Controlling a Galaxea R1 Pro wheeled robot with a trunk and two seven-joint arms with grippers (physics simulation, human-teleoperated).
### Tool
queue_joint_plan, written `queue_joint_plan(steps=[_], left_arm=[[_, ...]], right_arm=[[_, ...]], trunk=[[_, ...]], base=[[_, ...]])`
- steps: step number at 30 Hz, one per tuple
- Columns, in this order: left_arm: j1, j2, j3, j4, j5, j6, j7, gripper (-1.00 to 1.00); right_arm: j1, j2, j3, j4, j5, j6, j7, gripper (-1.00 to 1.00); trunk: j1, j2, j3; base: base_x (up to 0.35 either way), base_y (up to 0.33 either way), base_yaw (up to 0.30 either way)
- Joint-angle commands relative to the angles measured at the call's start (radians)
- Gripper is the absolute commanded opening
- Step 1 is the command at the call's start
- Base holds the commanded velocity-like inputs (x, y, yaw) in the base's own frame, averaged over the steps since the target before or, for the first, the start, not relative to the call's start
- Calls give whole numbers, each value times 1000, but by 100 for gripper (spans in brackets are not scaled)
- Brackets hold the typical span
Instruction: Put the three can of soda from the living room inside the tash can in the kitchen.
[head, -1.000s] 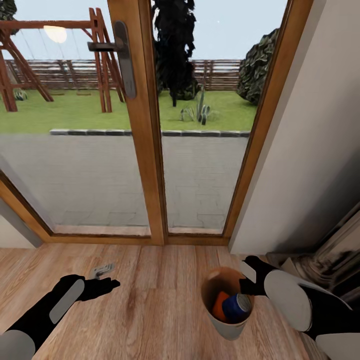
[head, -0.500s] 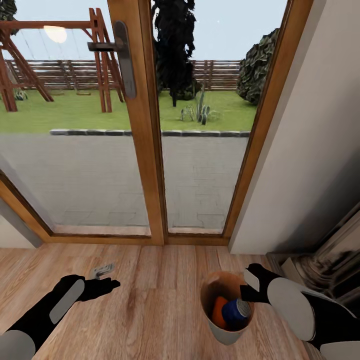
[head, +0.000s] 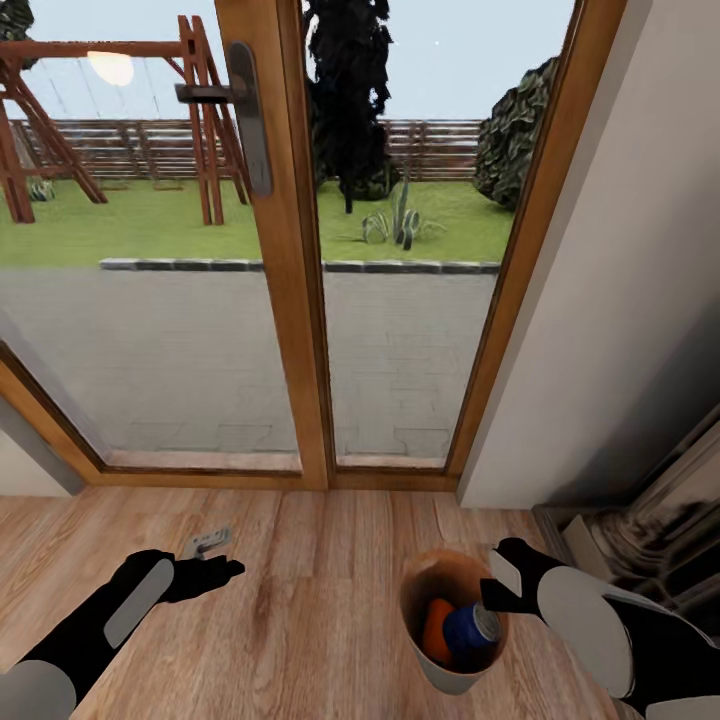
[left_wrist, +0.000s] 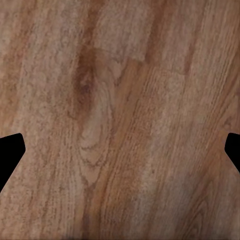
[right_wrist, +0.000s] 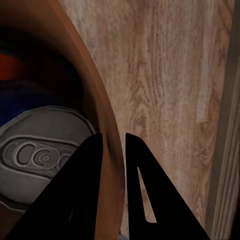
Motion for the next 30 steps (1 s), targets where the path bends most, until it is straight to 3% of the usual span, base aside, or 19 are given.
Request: queue_joint_plan(steps=[1,15,30], left_arm=[[0,-1,0,0,-1,0,0,100],[0,-19,0,1,-5,-1,2,100],[1,-31,0,2,-5,-2,2,100]], right_arm=[[2,0,-10,-1,-5,-4,4,-100],[29,-2,-7,-1,-5,-26,5,-100],[49,-21,-5,-2,-4,-30,4,-100]], trunk=[[0,0,0],[0,0,0],[0,0,0]], base=[[0,0,0],[0,0,0],[0,0,0]])
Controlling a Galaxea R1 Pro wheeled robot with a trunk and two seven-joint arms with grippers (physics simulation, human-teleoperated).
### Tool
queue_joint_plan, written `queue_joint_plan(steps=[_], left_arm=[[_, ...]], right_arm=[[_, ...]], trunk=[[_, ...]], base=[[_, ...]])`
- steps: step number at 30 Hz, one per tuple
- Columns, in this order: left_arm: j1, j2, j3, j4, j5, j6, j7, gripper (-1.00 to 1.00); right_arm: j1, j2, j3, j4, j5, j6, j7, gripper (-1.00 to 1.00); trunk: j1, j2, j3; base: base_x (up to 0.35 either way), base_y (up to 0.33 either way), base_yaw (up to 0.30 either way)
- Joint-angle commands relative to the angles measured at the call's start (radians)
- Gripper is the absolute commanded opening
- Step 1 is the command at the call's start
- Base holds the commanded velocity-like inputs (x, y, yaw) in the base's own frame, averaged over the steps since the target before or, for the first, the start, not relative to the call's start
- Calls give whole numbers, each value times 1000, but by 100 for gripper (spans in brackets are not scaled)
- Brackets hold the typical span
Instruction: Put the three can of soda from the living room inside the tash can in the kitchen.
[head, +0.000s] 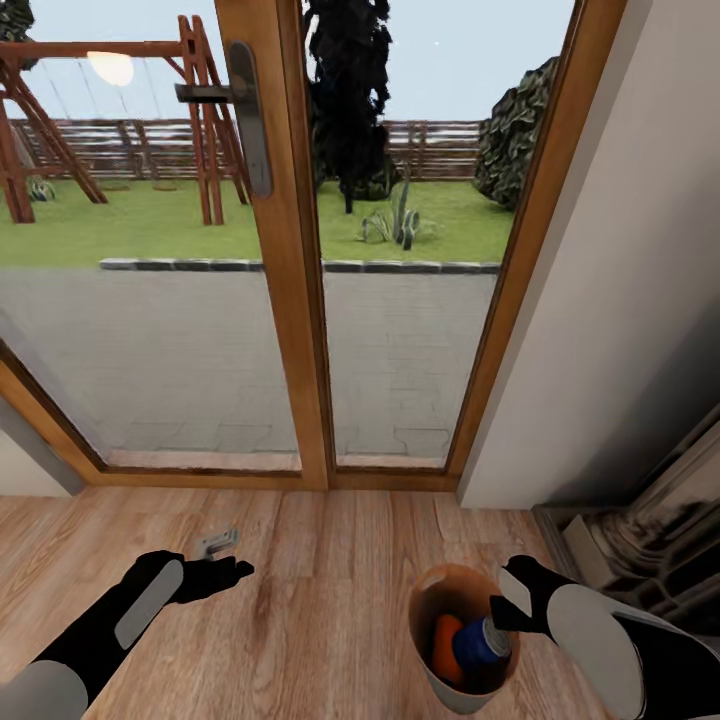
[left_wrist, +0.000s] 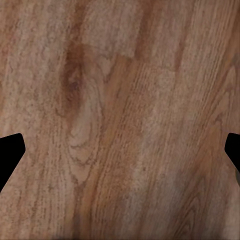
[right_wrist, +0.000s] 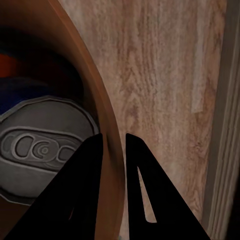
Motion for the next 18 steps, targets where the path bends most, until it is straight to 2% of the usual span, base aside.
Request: queue_joint_plan(steps=[1,12,18], left_arm=[[0,0,0,0,0,0,0,100],[0,-6,0,0,0,0,0,100],[0,-7,0,0,-1,0,-1,100]], right_arm=[[0,0,-1,0,-5,-1,2,-100],[1,-1,15,3,-5,-59,2,-100],[2,-1,17,3,-5,-69,2,-100]], trunk=[[0,0,0],[0,0,0],[23,-42,-19]], base=[[0,0,0],[0,0,0],[0,0,0]])
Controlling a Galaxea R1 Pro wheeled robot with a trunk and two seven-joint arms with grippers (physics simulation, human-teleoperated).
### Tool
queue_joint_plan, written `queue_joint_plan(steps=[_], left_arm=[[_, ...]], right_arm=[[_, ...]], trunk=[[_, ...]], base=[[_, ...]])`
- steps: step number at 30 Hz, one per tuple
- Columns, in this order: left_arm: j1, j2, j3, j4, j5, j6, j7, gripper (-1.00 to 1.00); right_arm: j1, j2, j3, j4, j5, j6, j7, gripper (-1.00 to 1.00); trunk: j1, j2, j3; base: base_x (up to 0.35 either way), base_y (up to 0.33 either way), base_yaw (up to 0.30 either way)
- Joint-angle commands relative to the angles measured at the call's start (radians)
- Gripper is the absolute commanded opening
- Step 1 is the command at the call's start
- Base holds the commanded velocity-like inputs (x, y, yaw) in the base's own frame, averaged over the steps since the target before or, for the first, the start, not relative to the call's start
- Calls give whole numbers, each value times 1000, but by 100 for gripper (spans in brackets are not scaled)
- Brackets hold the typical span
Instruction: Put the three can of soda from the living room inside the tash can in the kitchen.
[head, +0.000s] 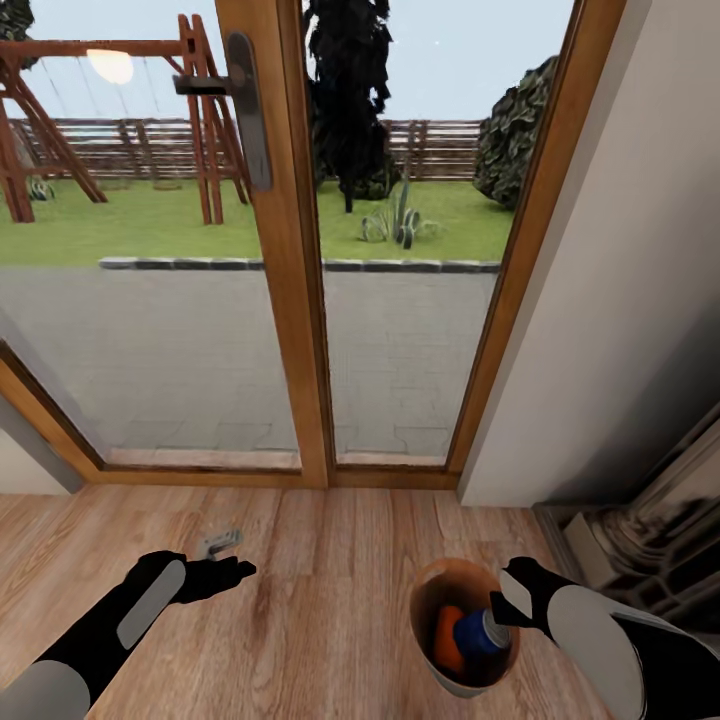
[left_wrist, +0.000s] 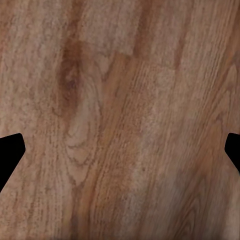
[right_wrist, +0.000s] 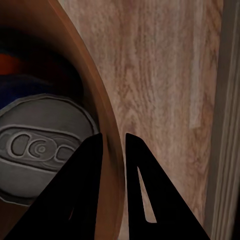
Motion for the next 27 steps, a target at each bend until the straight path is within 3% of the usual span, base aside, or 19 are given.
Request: queue_joint_plan(steps=[1,12,23,27], left_arm=[[0,0,0,0,0,0,0,100],[0,0,0,0,0,0,-1,100],[1,0,-1,0,0,0,-1,100],[1,0,-1,0,1,1,-1,100]], right_arm=[[0,0,-5,0,-5,-2,3,-100],[0,0,-5,0,-5,-5,4,-100],[3,0,-5,0,-4,-6,4,-100],[5,0,-5,-1,-5,-6,4,-100]], trunk=[[4,-7,-3],[4,-7,-3],[46,-84,-38],[46,-84,-38]], base=[[0,0,0],[0,0,0],[0,0,0],[0,0,0]])
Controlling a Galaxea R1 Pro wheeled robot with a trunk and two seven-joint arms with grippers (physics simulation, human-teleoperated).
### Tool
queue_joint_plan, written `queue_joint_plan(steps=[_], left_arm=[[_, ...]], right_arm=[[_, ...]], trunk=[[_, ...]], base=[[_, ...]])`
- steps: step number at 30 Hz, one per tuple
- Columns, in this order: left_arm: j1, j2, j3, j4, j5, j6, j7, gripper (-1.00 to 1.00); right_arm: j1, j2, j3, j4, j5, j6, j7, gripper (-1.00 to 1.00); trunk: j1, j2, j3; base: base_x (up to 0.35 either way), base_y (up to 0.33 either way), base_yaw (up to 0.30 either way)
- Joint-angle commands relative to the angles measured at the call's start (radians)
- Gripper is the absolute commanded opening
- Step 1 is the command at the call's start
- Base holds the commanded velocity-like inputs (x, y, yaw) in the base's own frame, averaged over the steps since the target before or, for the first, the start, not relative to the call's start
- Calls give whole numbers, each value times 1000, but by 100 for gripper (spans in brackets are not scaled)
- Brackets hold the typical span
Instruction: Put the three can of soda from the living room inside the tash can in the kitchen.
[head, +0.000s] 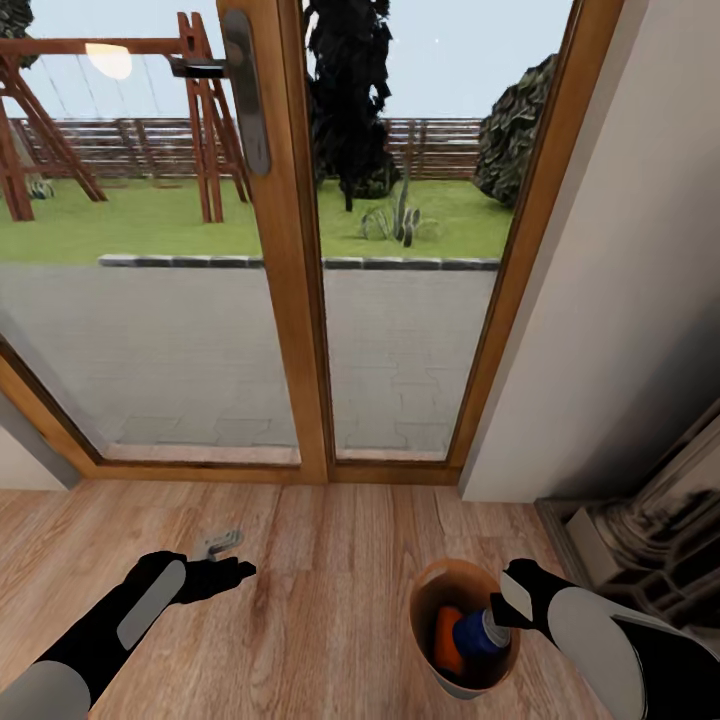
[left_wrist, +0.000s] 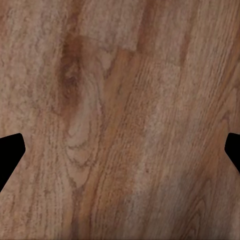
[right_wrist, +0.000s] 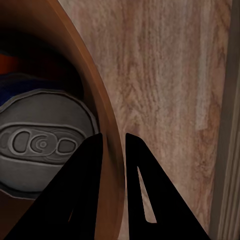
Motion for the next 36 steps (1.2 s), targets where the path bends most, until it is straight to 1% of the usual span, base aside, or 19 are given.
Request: queue_joint_plan(steps=[1,11,29,36], left_arm=[[0,0,0,0,0,0,0,100],[0,0,0,0,0,-1,0,100],[0,-8,0,0,-1,0,0,100],[0,-10,0,0,-1,-1,0,100]], right_arm=[[0,0,-5,0,-4,-1,3,-100],[0,1,-5,0,-4,-1,3,-100],[0,2,-4,1,-4,-1,3,-100],[0,2,-4,1,-4,-1,3,-100]], trunk=[[0,0,0],[0,0,0],[69,-126,-56],[69,-126,-56]], base=[[0,0,0],[0,0,0],[0,0,0],[0,0,0]])
